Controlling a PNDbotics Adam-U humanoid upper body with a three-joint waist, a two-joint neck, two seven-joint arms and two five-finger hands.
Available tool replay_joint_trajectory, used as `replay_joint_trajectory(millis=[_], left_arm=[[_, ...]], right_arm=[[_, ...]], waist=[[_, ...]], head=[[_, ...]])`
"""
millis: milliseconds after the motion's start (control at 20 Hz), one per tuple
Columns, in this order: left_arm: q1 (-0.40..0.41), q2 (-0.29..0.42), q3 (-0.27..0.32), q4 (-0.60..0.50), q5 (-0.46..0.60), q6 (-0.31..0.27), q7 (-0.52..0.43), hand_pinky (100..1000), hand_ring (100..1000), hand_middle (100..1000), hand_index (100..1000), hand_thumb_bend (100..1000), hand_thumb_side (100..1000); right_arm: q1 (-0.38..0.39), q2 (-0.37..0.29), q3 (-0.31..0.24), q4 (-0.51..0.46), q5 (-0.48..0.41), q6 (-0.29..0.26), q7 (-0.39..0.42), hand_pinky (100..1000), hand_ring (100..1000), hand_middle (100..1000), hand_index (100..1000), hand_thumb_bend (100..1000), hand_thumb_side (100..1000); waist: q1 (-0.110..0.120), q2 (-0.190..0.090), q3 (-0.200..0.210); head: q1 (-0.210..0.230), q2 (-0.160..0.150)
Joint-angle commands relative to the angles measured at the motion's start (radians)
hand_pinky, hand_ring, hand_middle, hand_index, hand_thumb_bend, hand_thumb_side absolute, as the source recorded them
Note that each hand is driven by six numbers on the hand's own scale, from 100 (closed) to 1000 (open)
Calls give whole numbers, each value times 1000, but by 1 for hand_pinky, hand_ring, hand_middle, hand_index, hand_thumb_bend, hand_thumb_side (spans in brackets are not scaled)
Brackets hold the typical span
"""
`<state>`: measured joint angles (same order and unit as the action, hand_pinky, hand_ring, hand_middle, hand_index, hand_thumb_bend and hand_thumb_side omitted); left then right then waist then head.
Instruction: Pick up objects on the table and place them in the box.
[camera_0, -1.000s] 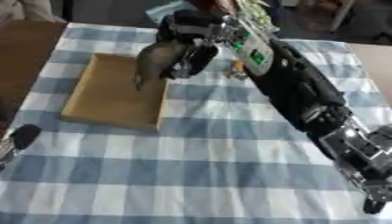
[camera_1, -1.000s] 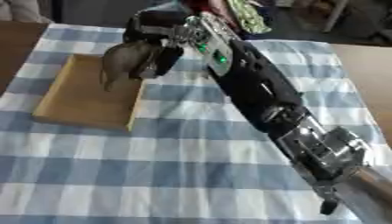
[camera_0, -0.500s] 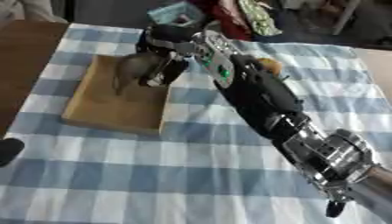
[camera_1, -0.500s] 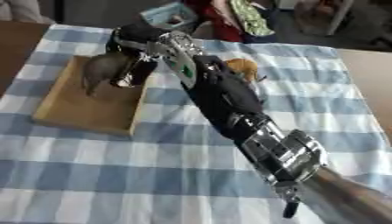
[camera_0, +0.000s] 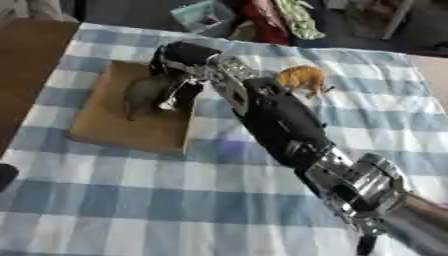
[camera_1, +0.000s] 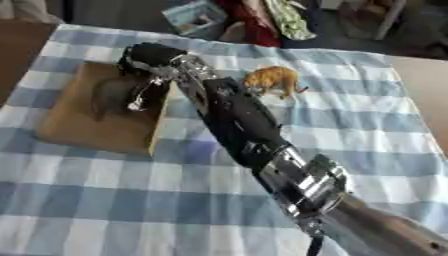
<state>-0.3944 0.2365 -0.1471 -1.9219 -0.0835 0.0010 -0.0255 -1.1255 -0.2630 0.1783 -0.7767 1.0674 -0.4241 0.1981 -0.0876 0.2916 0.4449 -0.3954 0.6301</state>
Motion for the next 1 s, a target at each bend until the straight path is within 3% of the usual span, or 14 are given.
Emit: replay_joint_trajectory(millis=[50,450,550,600,750,800,900,1000], left_arm=[[-14,6,-1,-21,4,0,-4,534,536,514,674,802,317],[-15,6,-2,-17,2,0,-4,534,535,514,674,804,318],[-15,7,-2,-16,2,0,-4,534,535,514,674,804,318],[-14,7,-2,-16,2,0,-4,534,535,514,674,805,318],[-12,8,-1,-15,1,0,-3,534,535,514,674,805,319],[-11,8,-1,-15,1,0,-3,534,535,514,674,806,319],[-9,8,0,-14,0,0,-1,534,535,514,674,806,319],[-6,9,1,-12,0,1,0,534,535,514,674,807,320]], right_arm=[[-16,6,-4,-1,23,-9,-10,453,481,492,624,380,416],[-19,24,15,-21,-3,-37,20,439,475,487,617,364,417],[-20,27,25,-32,-16,-45,35,444,478,494,625,377,433],[-20,28,30,-37,-23,-52,47,462,497,524,668,435,501],[-17,26,53,-60,-49,-87,108,578,644,656,797,513,608],[-17,24,61,-65,-58,-103,142,661,745,750,857,544,646],[-16,20,73,-75,-80,-148,231,756,836,841,907,589,683],[-18,13,75,-91,-120,-186,312,784,862,871,917,601,689]], waist=[[6,-15,1],[5,-20,-7],[6,-24,-10],[7,-25,-12],[9,-30,-20],[10,-32,-23],[12,-36,-30],[15,-40,-39]], head=[[-6,-14],[-7,-13],[-7,-11],[-7,-11],[-4,-9],[-2,-9],[0,-7],[3,-6]])
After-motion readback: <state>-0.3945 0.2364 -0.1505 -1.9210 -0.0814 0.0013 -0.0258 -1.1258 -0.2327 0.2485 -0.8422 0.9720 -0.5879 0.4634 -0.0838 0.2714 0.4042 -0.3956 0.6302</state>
